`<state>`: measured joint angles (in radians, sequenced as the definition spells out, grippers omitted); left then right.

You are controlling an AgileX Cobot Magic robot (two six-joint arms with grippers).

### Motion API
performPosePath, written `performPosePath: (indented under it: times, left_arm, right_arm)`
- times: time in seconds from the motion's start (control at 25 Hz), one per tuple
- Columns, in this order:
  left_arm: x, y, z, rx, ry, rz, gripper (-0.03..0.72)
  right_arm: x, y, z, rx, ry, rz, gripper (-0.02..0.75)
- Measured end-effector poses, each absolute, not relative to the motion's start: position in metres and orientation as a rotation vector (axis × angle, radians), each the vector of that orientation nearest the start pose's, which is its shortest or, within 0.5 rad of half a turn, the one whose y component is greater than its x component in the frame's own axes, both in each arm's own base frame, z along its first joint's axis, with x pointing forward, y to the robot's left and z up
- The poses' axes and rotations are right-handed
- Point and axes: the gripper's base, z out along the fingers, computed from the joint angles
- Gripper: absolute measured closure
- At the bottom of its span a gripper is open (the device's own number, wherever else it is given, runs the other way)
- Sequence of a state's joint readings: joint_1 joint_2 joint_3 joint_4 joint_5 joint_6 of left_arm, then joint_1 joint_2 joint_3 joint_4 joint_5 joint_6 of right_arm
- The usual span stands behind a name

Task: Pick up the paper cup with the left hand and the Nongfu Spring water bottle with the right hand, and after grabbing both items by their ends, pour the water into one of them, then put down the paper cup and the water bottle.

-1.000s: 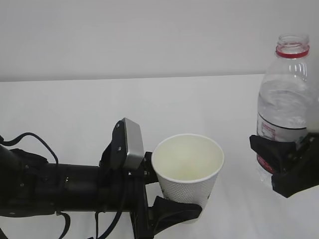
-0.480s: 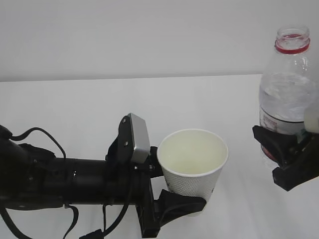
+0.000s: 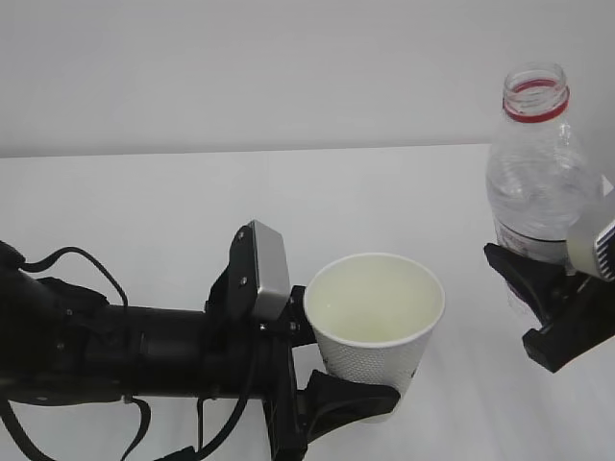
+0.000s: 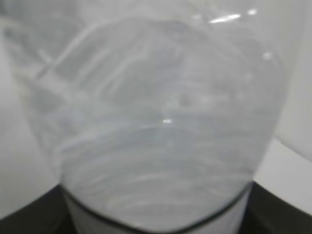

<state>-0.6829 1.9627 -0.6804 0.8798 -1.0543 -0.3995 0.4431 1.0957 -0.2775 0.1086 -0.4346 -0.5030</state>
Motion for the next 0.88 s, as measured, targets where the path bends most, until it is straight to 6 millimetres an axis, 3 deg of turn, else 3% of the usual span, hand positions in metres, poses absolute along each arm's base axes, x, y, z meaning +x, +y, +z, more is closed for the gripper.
performPosePath:
  times: [0.28, 0.88]
  left_arm:
    - [0.208, -0.250, 0.109, 1.229, 1.562, -1.093, 0.166]
    - [0.207, -0.250, 0.106, 1.253, 1.540, -1.090, 0.167]
  right_arm:
    - [0.177, 0.079, 0.214, -0.792, 1.691, -0.060, 0.274]
    - [0.177, 0.079, 0.214, -0.972, 1.600, -0.208, 0.274]
